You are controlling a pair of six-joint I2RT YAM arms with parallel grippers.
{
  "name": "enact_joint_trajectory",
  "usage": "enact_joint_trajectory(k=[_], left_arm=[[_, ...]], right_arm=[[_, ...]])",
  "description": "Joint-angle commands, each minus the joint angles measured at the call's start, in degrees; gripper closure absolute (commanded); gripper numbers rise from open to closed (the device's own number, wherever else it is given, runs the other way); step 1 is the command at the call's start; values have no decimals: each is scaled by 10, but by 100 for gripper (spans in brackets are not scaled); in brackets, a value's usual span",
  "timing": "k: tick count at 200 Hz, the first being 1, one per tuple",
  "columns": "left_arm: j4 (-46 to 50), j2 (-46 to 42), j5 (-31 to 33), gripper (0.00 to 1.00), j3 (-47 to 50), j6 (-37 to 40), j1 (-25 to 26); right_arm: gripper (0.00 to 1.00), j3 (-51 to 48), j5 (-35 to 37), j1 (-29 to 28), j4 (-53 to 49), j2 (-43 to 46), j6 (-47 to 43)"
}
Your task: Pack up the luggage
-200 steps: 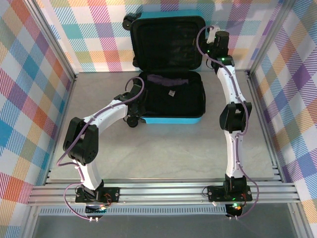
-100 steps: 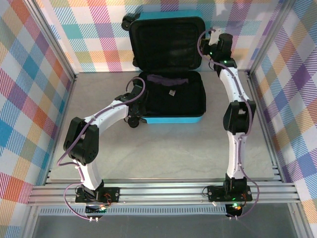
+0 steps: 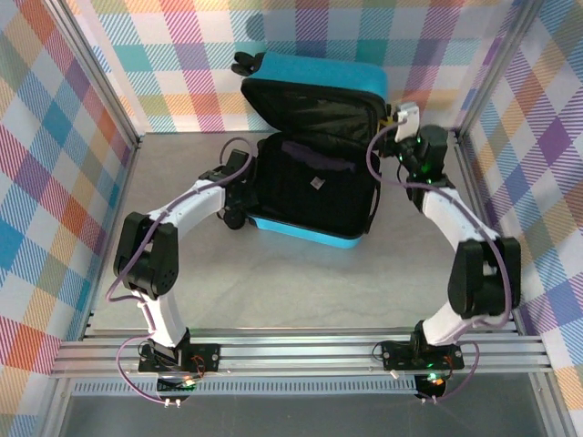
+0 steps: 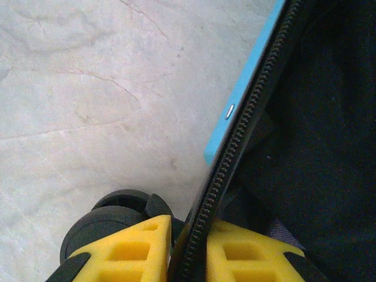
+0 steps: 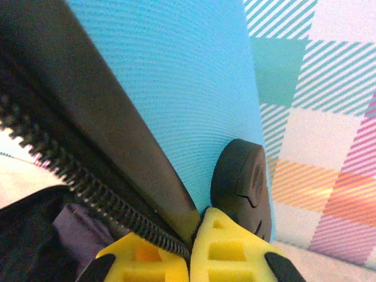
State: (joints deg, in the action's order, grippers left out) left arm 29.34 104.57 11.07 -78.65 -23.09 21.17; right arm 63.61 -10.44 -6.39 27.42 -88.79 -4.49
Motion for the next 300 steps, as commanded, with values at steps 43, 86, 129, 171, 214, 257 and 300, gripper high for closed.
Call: enact_joint_trajectory(k=[43, 86, 129, 171, 214, 257, 300], left_arm=[[-81, 40, -50, 82, -64, 21, -36], [-107, 24, -52, 81, -45, 12, -39], [-123, 22, -56, 81, -17, -4, -39], [-128, 21, -62, 81, -8, -6, -40], [-152, 13, -80, 81, -1, 13, -48], [-176, -66, -126, 72, 55, 17, -48], [-170, -116, -155, 67, 81, 15, -28]], right_arm=[[99, -198, -18, -109, 44, 195, -6], [78, -263, 6, -128, 14, 254, 32], [62, -298, 40, -128, -70, 321, 48], [57, -306, 77, -128, -147, 375, 75], [40, -256, 157, -125, -266, 419, 99], [39, -165, 170, -121, -318, 346, 123], [38, -91, 164, -88, -336, 263, 142]])
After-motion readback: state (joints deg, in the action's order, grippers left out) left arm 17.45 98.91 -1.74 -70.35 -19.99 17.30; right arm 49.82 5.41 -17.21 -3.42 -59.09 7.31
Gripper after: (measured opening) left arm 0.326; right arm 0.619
